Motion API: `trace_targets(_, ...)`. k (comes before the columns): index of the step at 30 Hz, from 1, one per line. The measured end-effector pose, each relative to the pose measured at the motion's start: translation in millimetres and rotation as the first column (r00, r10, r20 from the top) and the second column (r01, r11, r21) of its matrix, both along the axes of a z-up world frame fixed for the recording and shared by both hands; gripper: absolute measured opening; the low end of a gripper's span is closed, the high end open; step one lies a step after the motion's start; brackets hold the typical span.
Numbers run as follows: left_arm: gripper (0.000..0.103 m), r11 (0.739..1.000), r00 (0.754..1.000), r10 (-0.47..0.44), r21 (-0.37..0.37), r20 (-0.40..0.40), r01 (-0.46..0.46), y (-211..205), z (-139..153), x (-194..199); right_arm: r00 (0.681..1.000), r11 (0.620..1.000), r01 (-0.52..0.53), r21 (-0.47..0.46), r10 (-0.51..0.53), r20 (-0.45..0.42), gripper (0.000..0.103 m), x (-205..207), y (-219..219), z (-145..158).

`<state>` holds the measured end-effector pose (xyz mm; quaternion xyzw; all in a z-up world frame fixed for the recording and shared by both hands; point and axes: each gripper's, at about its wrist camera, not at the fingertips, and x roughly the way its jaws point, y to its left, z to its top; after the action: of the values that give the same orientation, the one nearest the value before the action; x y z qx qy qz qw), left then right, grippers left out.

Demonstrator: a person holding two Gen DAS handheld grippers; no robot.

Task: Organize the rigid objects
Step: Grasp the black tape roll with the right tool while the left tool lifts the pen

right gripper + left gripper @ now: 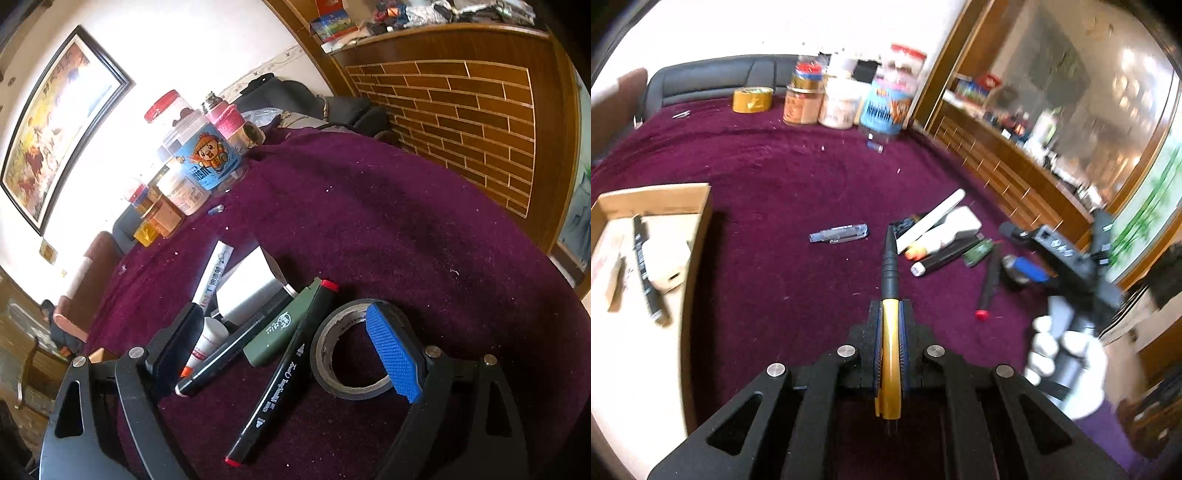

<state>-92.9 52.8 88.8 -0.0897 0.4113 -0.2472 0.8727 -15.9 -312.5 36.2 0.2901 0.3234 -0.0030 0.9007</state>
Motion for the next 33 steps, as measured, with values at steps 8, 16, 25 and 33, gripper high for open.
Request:
trace_targets(8, 0.006, 0.993, 0.999, 0.024, -0.113, 0.022, -0.021, 46.7, 15.1, -28.1, 0.992, 0.983, -0.007, -0.181, -0.015, -0.124, 0.09, -18.3, -15.2, 21.0)
trace_targets(16, 0.006, 0.986, 0.999, 0.042, -0.163, -0.027, -0.046, 63.8, 5.8, -31.3, 0.983, 0.919, -0.034, -0.392, -0.039, -0.177, 0.083, -25.0, -3.0, 11.5)
trace_targets(25, 0.006, 0.98, 0.993, 0.104, -0.166, -0.049, -0.111, 85.8, 2.1, -35.3, 0.963, 0.873, -0.139, -0.467, 0.008, -0.271, 0.033, 7.8, 4.6, -10.2)
trace_targets(33, 0.006, 0.972, 0.986, 0.163, -0.166, -0.047, -0.168, 109.6, 3.6, -34.5, 0.98, 0.942, -0.089, -0.323, 0.025, -0.198, 0.009, -17.2, -16.3, 2.1)
